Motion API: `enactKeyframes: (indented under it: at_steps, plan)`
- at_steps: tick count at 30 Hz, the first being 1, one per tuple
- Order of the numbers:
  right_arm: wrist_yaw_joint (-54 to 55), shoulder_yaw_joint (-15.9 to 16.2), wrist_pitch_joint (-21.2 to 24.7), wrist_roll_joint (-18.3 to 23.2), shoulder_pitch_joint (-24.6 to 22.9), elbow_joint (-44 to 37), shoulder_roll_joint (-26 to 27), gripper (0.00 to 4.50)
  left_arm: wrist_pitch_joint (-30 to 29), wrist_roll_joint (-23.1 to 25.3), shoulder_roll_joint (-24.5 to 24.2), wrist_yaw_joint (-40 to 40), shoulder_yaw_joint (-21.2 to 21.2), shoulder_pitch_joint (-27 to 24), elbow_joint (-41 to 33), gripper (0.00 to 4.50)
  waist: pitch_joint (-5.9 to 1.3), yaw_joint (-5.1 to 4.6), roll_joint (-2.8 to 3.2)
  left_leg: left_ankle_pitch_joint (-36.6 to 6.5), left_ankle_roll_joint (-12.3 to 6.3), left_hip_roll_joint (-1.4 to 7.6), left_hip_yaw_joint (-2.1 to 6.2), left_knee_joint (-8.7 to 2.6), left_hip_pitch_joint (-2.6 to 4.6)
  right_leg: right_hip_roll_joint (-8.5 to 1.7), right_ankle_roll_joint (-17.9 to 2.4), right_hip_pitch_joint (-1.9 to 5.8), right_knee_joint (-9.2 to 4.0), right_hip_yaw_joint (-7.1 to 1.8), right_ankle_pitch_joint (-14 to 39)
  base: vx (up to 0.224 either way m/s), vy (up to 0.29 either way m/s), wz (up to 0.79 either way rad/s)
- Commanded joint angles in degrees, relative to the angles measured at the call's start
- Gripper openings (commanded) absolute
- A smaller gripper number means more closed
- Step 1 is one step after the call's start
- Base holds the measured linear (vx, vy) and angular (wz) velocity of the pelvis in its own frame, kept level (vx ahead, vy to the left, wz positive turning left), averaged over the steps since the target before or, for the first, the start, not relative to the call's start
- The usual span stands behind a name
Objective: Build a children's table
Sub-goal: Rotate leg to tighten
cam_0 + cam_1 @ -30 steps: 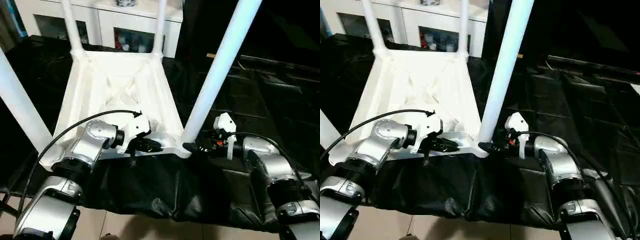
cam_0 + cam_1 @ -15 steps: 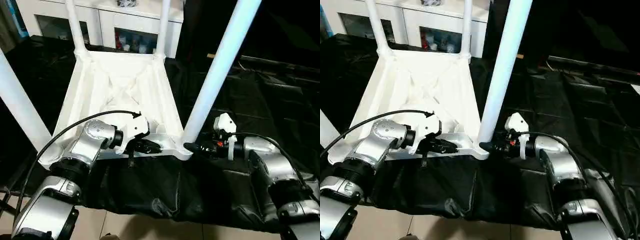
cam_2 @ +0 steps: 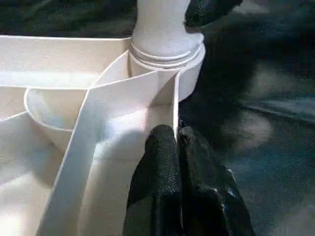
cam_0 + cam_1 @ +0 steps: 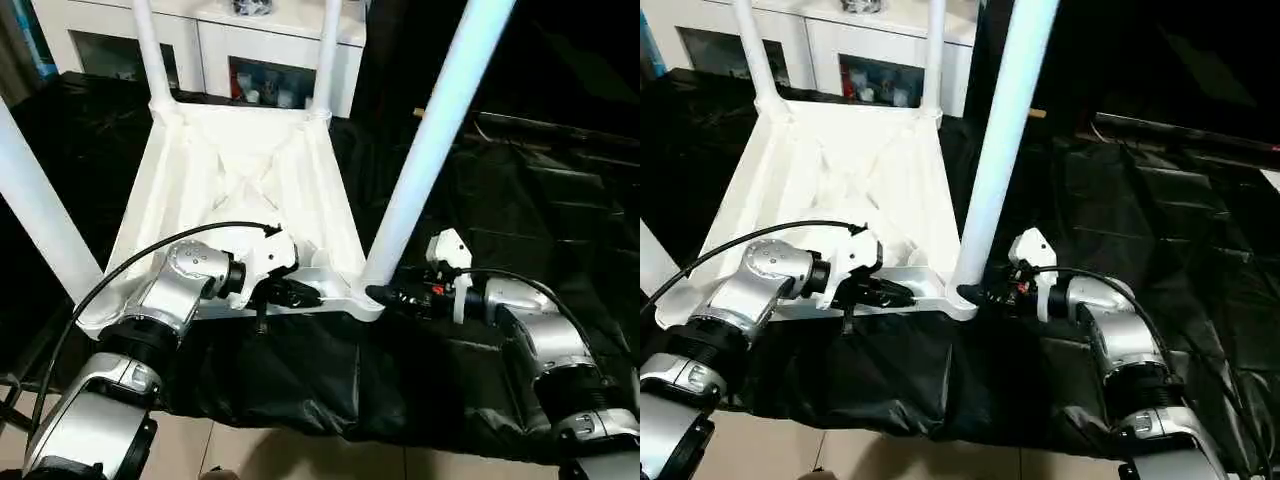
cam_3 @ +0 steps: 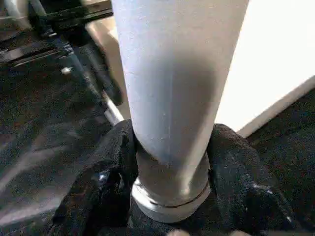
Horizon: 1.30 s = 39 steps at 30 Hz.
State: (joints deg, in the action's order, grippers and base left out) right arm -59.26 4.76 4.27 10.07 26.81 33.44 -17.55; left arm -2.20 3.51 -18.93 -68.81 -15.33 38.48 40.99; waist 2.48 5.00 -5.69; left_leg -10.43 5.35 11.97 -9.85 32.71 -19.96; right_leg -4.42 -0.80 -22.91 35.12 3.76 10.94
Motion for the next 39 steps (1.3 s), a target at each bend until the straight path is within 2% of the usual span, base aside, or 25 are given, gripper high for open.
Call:
enactKeyframes:
  at_steps: [1,3,8,10,11,12,14,15,16,17,19,22,25,27,28,31,33,35,36,39]
  plan:
    - [7.2,-0.1,0.9,-1.1,-0.5,0.9,3.3,1.87,-3.4,2.2,3.7,6.0,-1.6,0.0,0.3,0.00,-2.79,-0.27,0.28,-12.4,-0.80,1.67,-0.04,-3.76,0.23,-3.79,-11.4,2.57,-4.32,-2.55,13.5,0.000,0.000,0.00]
    - [12.4,-0.7,1.6,-1.3,-1.5,1.2,6.2,1.87,-5.3,2.8,6.4,10.7,-1.4,0.0,0.6,0.00,-2.70,-0.34,0.23,-14.0,0.57,1.58,0.17,-3.90,0.23,-3.92,-9.4,2.47,-4.83,-2.58,18.9,0.000,0.000,0.00]
    - [20.0,-0.5,2.9,-2.6,-3.2,1.3,10.6,1.87,-8.5,3.3,10.8,16.3,-1.4,-0.2,1.0,0.00,-2.74,-0.29,0.40,-14.8,0.34,1.48,0.23,-4.03,0.33,-3.70,-8.3,2.16,-5.14,-2.64,18.4,0.000,0.000,0.00]
    - [28.0,-0.4,2.7,-4.4,-2.4,3.9,15.0,1.87,-9.7,4.7,14.0,20.7,-2.4,0.0,1.9,0.00,-2.76,-0.41,0.47,-15.4,0.92,1.52,0.26,-4.13,0.35,-3.65,-8.2,2.01,-5.16,-2.68,18.0,0.000,0.000,0.00]
    - [29.1,-0.4,2.6,-4.6,-2.2,4.3,15.7,1.87,-9.8,5.0,14.4,21.3,-2.6,0.1,2.1,0.00,-2.63,-0.63,0.45,-16.9,1.30,1.46,0.32,-4.29,0.40,-3.62,-7.6,1.83,-5.39,-2.64,20.0,0.000,0.000,0.00]
    - [32.3,-0.5,2.4,-5.1,-1.2,5.3,17.5,1.87,-9.8,5.5,15.2,22.1,-3.2,0.2,2.5,0.00,-2.56,-0.59,0.88,-19.1,1.47,1.33,0.50,-4.34,0.69,-3.71,-6.7,1.78,-5.79,-2.54,23.3,0.000,0.000,0.00]
    - [34.3,-0.9,2.0,-5.0,-0.1,5.8,19.7,1.87,-10.0,6.2,15.8,22.9,-3.7,0.3,2.5,0.00,-2.36,-1.24,0.66,-22.8,1.84,1.21,0.79,-4.50,0.89,-3.72,-5.1,1.45,-6.35,-2.37,28.6,0.000,0.000,0.00]
    - [33.2,-0.5,1.3,-5.1,0.0,5.1,20.1,2.43,-10.0,6.3,15.6,22.6,-3.8,0.3,2.2,0.00,-2.48,-1.47,0.67,-24.2,1.62,1.16,0.97,-4.46,1.09,-3.79,-4.1,1.38,-6.76,-2.27,30.7,0.000,0.000,0.00]
    - [33.0,-0.4,1.1,-5.4,0.0,4.7,19.8,2.43,-9.9,6.3,15.4,22.5,-3.6,0.3,2.0,0.00,-2.52,-1.60,0.79,-24.5,1.44,1.17,1.04,-4.48,1.08,-3.80,-3.9,1.36,-6.80,-2.29,30.7,0.000,0.000,0.00]
    - [32.3,-0.7,1.1,-5.2,0.0,4.5,19.3,2.57,-9.8,6.2,14.9,22.3,-3.3,0.3,1.8,0.00,-2.56,-1.80,0.64,-24.5,1.01,1.18,1.02,-4.49,0.99,-3.70,-3.8,1.31,-6.84,-2.33,30.1,0.000,0.000,0.00]
    - [31.4,-1.1,1.2,-4.7,0.0,4.5,18.5,2.60,-9.2,6.2,14.3,21.8,-3.2,0.3,1.6,0.00,-2.60,-1.88,0.63,-23.7,0.60,1.19,1.03,-4.58,0.69,-3.71,-4.0,1.47,-6.74,-2.36,29.1,0.000,0.000,0.00]
    - [28.1,-1.8,0.6,-3.9,0.0,4.3,15.6,3.01,-8.4,5.9,12.6,20.3,-2.9,0.1,1.2,0.00,-2.77,-1.80,0.77,-22.4,-0.04,1.34,0.89,-4.58,0.64,-3.69,-4.9,1.64,-6.52,-2.45,26.0,0.000,0.000,0.00]
    - [21.9,-2.9,-0.3,-2.7,0.6,3.5,10.8,3.17,-5.8,6.8,9.3,17.2,-3.5,-0.4,0.6,0.00,-3.01,-1.61,0.91,-19.2,-0.62,1.53,0.62,-4.58,0.50,-3.54,-7.4,1.96,-5.81,-2.58,18.3,0.000,0.000,0.00]
    - [17.5,-2.7,-1.3,-2.8,1.1,3.1,7.3,3.32,-5.6,6.0,7.7,14.9,-2.8,-0.6,0.4,0.00,-3.42,-1.54,0.69,-14.0,-1.96,1.39,0.26,-4.15,-0.05,-3.37,-9.6,2.72,-4.88,-2.55,10.2,0.000,0.000,0.00]
    - [16.8,-2.6,-1.4,-2.8,1.2,3.0,6.8,3.32,-5.6,5.7,7.6,14.5,-2.5,-0.6,0.3,0.00,-3.59,-1.42,0.64,-11.1,-2.72,1.38,0.06,-3.74,-0.15,-3.43,-10.7,2.79,-4.44,-2.59,6.6,0.000,0.000,0.00]
    - [11.1,-1.6,-1.4,-2.8,1.2,2.3,3.7,3.32,-4.7,4.5,6.2,11.4,-2.0,-0.7,-0.1,0.00,-3.61,-1.33,0.53,-7.7,-3.95,1.26,-0.14,-3.47,-0.30,-3.38,-12.3,3.03,-3.93,-2.55,2.3,0.000,0.000,0.00]
    - [6.5,-0.7,-1.1,-2.8,0.9,1.5,1.5,3.32,-4.7,3.2,5.3,8.7,-1.4,-0.8,-0.7,0.00,-3.54,-1.19,0.56,-7.1,-4.68,1.38,-0.21,-3.41,-0.17,-3.43,-13.2,3.10,-3.83,-2.52,1.7,0.000,0.000,0.00]
    - [4.3,-0.4,-0.5,-2.6,0.8,1.1,0.6,3.32,-4.5,2.5,4.9,7.2,-1.2,-0.9,-1.1,0.00,-3.40,-1.25,0.54,-8.5,-4.77,1.46,-0.23,-3.47,-0.09,-3.38,-13.5,3.04,-4.00,-2.47,3.2,0.000,0.000,0.00]
    - [2.1,0.0,-0.1,-2.3,0.9,0.9,-0.4,3.32,-4.3,2.1,4.1,5.7,-1.1,-0.8,-1.5,0.00,-3.32,-1.27,0.38,-9.5,-4.56,1.53,-0.18,-3.58,-0.08,-3.48,-13.3,2.95,-4.11,-2.48,5.2,0.000,0.000,0.00]
    - [1.1,0.6,-1.8,-3.1,1.7,2.2,-1.5,3.32,-3.0,1.6,2.4,2.9,-2.0,-0.8,-1.7,0.00,-3.19,-1.33,0.56,-11.9,-3.11,1.63,-0.10,-3.78,0.08,-3.58,-12.4,2.73,-4.50,-2.49,9.4,0.000,0.000,0.00]
